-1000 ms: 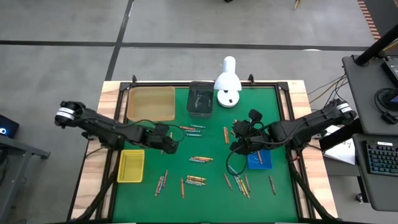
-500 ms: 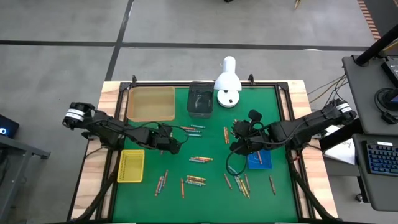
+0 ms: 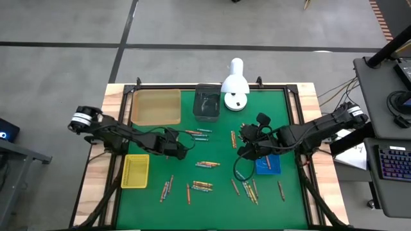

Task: Sort crayons
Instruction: Put the green crayon into the orange bin

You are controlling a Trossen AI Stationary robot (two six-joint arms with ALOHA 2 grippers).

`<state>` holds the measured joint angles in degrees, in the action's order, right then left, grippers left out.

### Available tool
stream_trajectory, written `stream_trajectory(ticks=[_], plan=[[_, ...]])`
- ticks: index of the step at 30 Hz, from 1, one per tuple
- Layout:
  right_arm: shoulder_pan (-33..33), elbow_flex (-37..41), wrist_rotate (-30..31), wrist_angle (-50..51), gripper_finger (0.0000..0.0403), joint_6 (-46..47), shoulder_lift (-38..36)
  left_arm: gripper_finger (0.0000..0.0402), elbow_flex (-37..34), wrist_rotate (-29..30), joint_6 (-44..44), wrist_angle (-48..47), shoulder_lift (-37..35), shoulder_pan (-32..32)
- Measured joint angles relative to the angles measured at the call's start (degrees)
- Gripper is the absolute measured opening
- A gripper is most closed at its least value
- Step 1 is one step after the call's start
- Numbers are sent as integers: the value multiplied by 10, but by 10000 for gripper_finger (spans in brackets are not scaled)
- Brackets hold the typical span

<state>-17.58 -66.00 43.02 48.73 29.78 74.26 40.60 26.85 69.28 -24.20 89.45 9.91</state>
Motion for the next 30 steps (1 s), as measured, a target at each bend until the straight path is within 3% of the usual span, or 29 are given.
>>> stream_trajectory(ticks=[12,30], plan=[[0,0,0,0,52,0,0,124,1,4,0,11,31,0],[0,0,0,0,52,0,0,24,1,-3,1,17,31,1]])
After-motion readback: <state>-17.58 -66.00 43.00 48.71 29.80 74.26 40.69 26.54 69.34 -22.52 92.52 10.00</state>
